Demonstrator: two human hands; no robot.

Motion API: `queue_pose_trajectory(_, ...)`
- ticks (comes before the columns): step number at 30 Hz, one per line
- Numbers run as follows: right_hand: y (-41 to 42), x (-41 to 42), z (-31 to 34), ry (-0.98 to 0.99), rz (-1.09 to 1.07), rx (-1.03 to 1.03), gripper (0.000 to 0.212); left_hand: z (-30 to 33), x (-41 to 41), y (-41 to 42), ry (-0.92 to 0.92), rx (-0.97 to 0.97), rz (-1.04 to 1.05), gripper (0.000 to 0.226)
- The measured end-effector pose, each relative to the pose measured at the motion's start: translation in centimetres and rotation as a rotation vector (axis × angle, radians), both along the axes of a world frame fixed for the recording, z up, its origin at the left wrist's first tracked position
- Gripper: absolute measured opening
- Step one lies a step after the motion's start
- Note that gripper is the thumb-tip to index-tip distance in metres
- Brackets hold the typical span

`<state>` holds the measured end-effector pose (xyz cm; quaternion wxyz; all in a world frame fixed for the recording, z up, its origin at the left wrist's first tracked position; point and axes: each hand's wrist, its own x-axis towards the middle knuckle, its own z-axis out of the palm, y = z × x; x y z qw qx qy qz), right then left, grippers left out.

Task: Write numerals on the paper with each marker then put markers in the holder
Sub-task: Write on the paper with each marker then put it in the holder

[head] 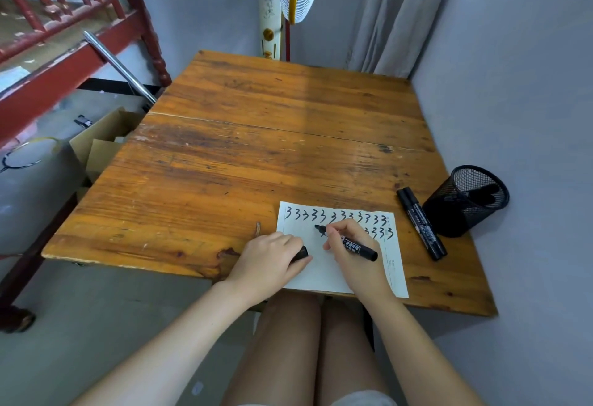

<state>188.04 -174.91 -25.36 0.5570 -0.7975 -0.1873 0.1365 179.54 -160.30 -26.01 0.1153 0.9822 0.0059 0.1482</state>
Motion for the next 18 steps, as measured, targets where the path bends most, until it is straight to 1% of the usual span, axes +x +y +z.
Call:
queue_pose_trajectory(5, -0.1, -0.2, 0.3, -0.024, 0.03, 0.0, 0.014, 0.0, 0.0, 0.0, 0.009, -0.011, -0.003, 0.034)
queue_pose_trajectory(8, -0.3, -0.3, 0.4, -0.028, 0.006, 0.008, 0.017, 0.1, -0.1, 0.0, 0.018, -0.012, 0.003, 0.033)
queue_pose_trajectory(12, -0.3, -0.4, 0.9, 0.048, 0.023, 0.026, 0.02, 0.3, -0.2, 0.0, 0.04, -0.042, -0.007, 0.032)
queue_pose_trajectory(14, -0.6, -0.4, 1.7, 0.153, -0.023, 0.133, 0.023, 0.6, -0.2, 0.2, 0.051, -0.133, -0.006, 0.029)
queue_pose_trajectory(16, -1.1, -0.4, 2.8, 0.27, -0.071, 0.261, 0.029, 1.2, -0.4, 0.1, 0.077, -0.28, 0.022, 0.031)
queue_pose_trajectory(18, -1.5, -0.7, 3.7, 0.307, -0.079, 0.302, 0.034, 1.8, -0.6, -0.1, 0.08, -0.379, 0.042, 0.033)
